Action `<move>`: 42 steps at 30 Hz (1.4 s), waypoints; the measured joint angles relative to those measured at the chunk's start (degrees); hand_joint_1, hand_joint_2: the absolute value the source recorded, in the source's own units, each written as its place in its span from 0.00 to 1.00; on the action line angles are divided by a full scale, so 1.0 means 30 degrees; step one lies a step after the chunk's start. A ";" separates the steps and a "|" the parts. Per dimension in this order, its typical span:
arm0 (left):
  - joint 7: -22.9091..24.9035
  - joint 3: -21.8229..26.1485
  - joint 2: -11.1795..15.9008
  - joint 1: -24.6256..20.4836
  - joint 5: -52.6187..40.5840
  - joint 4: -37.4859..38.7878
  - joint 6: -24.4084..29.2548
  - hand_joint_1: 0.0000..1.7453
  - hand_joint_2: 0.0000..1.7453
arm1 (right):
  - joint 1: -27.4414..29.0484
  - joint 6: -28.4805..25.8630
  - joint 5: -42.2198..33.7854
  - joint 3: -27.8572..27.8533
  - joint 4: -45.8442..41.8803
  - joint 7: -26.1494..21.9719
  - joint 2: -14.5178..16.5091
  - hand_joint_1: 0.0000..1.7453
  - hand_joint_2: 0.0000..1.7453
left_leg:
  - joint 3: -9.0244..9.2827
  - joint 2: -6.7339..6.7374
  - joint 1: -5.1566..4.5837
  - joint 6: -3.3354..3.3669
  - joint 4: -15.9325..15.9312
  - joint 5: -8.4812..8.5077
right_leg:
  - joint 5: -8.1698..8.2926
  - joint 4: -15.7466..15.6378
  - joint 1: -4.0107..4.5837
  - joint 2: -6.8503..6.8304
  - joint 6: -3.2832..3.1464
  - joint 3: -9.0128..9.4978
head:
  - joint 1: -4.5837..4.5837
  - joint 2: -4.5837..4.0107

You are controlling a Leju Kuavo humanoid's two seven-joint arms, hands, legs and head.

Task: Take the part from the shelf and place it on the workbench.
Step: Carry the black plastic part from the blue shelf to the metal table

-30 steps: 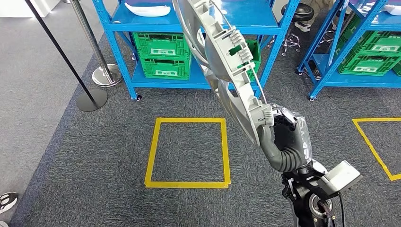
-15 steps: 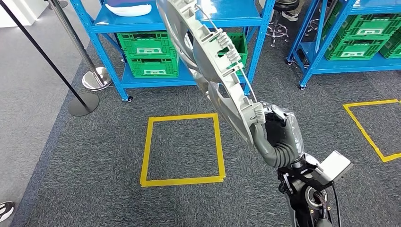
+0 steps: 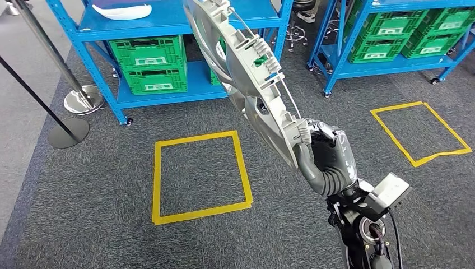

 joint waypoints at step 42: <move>-0.0284 0.0107 -0.0110 0.0205 0.0078 0.0013 0.0016 0.00 1.00 | 0.0607 -0.1618 0.1594 -0.0257 0.0184 0.0224 0.0284 1.00 1.00 | -0.1045 0.0027 0.0009 -0.0823 0.2190 -0.1481 | 0.2242 -0.6156 0.0085 -0.0245 -0.1057 0.3135 | 0.0196 0.0000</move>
